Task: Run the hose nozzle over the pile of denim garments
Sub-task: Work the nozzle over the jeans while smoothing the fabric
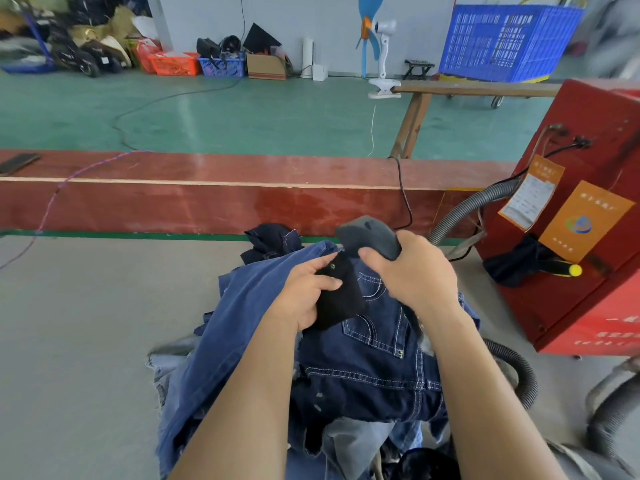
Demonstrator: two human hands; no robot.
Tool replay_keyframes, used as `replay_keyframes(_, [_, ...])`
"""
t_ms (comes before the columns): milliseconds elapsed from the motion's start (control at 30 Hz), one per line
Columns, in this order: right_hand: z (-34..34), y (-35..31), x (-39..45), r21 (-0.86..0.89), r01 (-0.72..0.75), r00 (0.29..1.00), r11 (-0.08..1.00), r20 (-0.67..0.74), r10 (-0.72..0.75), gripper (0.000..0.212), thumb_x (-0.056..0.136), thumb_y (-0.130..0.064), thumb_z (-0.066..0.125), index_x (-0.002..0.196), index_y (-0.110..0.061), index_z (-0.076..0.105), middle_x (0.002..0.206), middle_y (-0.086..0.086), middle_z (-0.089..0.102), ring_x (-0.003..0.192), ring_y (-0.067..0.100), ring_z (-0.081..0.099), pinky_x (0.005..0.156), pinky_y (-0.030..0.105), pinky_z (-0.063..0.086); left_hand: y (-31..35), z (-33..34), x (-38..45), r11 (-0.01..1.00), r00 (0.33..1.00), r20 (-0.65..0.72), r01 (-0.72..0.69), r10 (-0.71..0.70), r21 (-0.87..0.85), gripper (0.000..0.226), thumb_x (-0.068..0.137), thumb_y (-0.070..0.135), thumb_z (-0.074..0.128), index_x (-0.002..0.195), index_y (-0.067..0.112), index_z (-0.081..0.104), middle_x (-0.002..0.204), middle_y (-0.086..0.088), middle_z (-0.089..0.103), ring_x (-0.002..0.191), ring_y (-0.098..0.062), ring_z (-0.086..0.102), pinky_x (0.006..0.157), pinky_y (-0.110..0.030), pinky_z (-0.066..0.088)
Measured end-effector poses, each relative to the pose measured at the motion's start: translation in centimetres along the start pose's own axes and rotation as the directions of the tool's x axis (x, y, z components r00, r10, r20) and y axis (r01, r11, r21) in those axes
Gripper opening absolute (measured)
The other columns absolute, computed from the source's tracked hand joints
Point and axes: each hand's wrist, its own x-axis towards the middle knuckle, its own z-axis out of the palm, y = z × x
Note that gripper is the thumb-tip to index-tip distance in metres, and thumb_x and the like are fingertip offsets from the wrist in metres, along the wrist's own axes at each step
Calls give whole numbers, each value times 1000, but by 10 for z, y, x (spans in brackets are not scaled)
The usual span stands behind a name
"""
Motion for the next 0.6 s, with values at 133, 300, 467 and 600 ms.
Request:
replay_keyframes(133, [-19,4,1,113,-11,999,994,-52,17,38,82,-55,61,84,-17,55,75,2,64,73,28,64,72,38,51,3,-2,0,1000,999,-41,0,0,-13,46,84,-21,45,102,17,65,81,-1,74,75,-18,69,62,-28,56])
replay_keyframes(300, [-13,3,-8,5,27,991,1000,133,-27,35,82,-54,62,72,-22,50,61,-5,59,60,18,63,62,31,47,1,1,1,1000,999,-39,-17,17,4,45,84,-21,44,111,9,65,90,-6,72,84,-23,67,77,-33,54])
replay_keyframes(467, [1,0,-4,-103,30,996,994,88,-21,33,87,-50,59,76,-22,46,69,-7,53,63,15,51,53,29,32,-2,2,-3,1000,1000,-3,9,-9,9,44,84,-22,45,100,11,68,80,-3,74,71,-16,71,62,-25,56])
replay_keyframes(600, [-11,2,0,-17,-13,995,1000,-101,12,33,87,-51,59,85,-19,51,73,-5,56,73,24,56,59,31,35,3,0,-1,1000,1000,-11,3,-3,19,48,83,-22,46,100,18,67,80,-1,75,73,-16,70,63,-27,56])
